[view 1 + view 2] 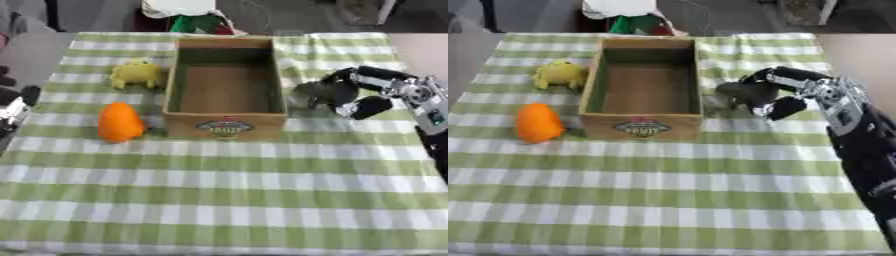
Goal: Pick up objects on the table and place them in the box.
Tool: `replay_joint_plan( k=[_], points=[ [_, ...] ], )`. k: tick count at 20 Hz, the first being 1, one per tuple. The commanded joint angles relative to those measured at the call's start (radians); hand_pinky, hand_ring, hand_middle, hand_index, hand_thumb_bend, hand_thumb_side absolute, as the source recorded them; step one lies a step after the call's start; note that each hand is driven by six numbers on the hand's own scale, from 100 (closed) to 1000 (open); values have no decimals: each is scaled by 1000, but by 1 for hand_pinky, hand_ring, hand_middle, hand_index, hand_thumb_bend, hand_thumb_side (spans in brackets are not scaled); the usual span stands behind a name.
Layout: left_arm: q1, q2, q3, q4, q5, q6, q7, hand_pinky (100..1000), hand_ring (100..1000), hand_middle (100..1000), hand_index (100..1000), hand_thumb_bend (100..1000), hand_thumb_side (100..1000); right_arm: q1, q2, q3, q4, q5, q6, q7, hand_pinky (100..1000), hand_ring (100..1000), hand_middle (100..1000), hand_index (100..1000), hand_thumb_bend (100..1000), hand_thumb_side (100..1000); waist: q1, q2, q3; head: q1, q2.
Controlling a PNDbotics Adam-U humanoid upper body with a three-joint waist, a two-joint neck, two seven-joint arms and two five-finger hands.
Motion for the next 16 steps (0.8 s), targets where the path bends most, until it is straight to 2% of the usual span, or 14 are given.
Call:
replay_joint_plan(
  k=[1,2,6,11,12,14,16],
  points=[
    [-9,20,2,-14,3,0,0,647,585,592,743,579,329,-16,-9,-24,-4,53,-21,-22,694,803,550,732,100,298,2,-16,0,-2,-8],
    [-9,21,2,-14,3,0,0,646,585,592,743,576,329,-17,-8,-28,-6,57,-23,-39,663,757,497,689,100,283,2,-16,0,-2,-8],
    [-10,21,2,-14,3,0,0,646,585,592,743,576,329,-21,-8,-30,-7,65,-30,-104,663,757,497,689,100,283,2,-17,1,-2,-8],
    [-10,21,2,-14,3,0,1,646,585,592,743,576,329,-21,-7,-26,5,81,-38,-132,663,757,497,689,100,283,2,-17,1,-2,-8],
    [-10,21,1,-14,3,0,0,646,585,592,743,579,329,-23,-5,-28,4,81,-40,-135,638,722,453,664,100,244,3,-19,3,-5,-6],
    [-5,18,-8,-11,4,0,-8,646,585,592,743,579,329,-55,13,-54,-28,62,-61,-157,635,719,452,663,100,244,4,-33,14,-13,6],
    [-6,19,-8,-11,3,-1,-10,646,585,592,743,579,329,-104,16,-54,-76,33,-89,-187,623,705,443,653,100,244,3,-32,16,-13,5]
  ],
)
